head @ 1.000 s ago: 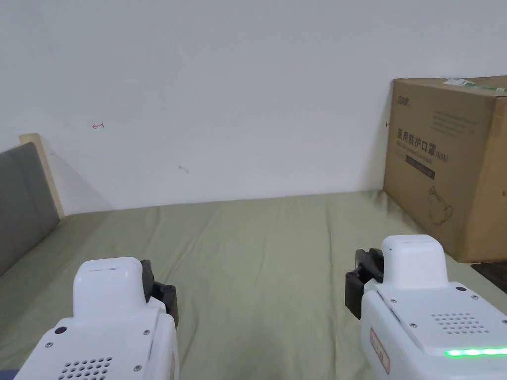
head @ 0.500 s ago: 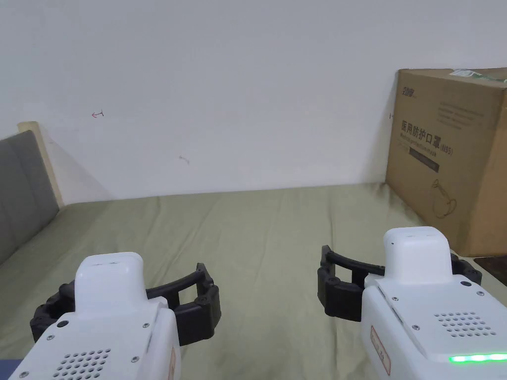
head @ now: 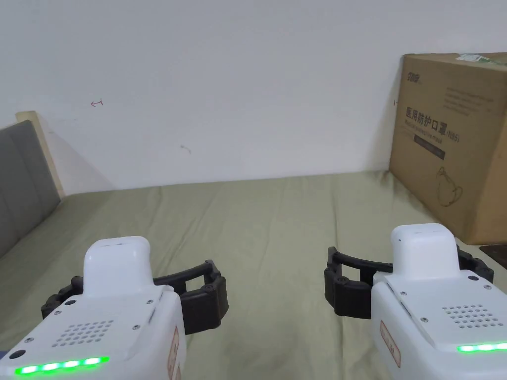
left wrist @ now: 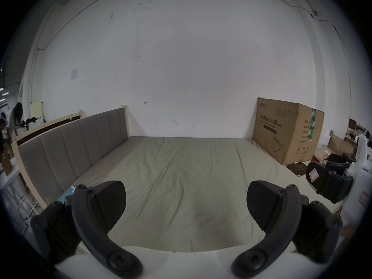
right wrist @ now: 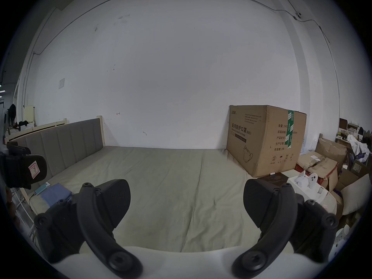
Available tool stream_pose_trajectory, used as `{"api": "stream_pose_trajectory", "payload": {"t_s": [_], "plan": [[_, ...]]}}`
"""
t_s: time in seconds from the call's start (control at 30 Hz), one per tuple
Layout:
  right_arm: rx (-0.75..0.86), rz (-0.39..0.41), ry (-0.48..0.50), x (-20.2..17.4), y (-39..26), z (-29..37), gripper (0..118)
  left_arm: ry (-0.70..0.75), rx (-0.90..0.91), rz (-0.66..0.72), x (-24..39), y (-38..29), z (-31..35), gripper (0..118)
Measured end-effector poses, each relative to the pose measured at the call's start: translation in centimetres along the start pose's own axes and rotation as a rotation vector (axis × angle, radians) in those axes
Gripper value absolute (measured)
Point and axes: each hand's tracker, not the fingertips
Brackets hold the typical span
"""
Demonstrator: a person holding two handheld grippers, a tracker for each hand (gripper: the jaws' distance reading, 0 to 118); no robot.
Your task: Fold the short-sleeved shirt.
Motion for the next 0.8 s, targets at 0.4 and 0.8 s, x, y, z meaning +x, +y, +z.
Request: {"api": "stream_pose_trajectory", "payload": {"t_s": [0.4, 0.8], "plan": [[-0.006, -0.006, 0.015, 0.3, 0.2, -0.2, 113, 0.048, 0.070, -0.019, 1.1, -0.5, 0.8, 118], [-0.038, 0.011, 0.017, 0.4, -0.3, -0.6, 113, 0.030, 0.081, -0.050, 1.3, -1.4, 0.3, 118]]}}
